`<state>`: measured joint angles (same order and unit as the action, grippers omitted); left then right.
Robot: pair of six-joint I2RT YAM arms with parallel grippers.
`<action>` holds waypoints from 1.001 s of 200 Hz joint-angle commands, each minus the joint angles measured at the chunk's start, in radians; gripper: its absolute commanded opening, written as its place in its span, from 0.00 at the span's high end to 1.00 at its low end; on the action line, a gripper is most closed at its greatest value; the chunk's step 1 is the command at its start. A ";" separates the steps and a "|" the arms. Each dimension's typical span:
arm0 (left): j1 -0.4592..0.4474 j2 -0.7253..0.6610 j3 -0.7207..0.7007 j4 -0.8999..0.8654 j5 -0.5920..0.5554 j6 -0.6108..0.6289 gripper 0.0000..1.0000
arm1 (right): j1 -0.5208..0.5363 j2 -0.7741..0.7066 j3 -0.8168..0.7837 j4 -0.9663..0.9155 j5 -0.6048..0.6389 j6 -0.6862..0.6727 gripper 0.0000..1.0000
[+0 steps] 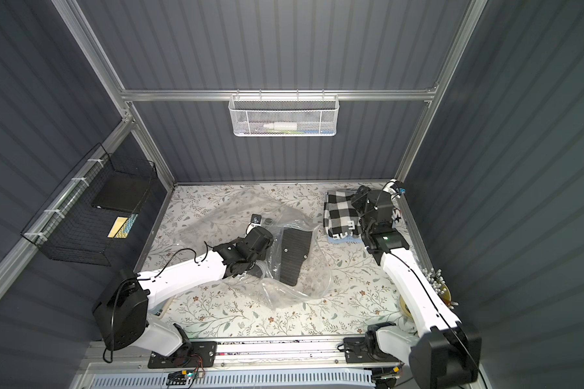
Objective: Take the shirt out of the vacuum bag
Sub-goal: Place the shirt at the center of the board, then take out the shirt from the vacuum bag.
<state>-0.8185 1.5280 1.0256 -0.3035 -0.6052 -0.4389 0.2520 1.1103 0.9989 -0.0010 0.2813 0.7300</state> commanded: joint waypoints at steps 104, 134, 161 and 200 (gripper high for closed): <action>0.003 -0.072 0.043 -0.027 0.005 -0.041 1.00 | 0.804 -0.227 -0.138 -0.317 0.099 0.101 0.45; 0.004 -0.078 0.042 -0.031 0.002 -0.048 1.00 | 0.890 -0.186 -0.205 -0.315 0.132 0.142 0.46; 0.004 -0.091 0.043 -0.034 0.002 -0.053 1.00 | 0.897 -0.128 -0.296 -0.247 0.130 0.154 0.46; 0.004 -0.089 0.050 -0.054 0.001 -0.062 1.00 | 0.887 -0.041 -0.351 -0.127 0.201 0.119 0.47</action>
<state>-0.8185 1.4803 1.0412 -0.3229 -0.5945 -0.4778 1.1454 1.0386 0.6540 -0.2245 0.3920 0.8711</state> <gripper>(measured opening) 0.047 0.530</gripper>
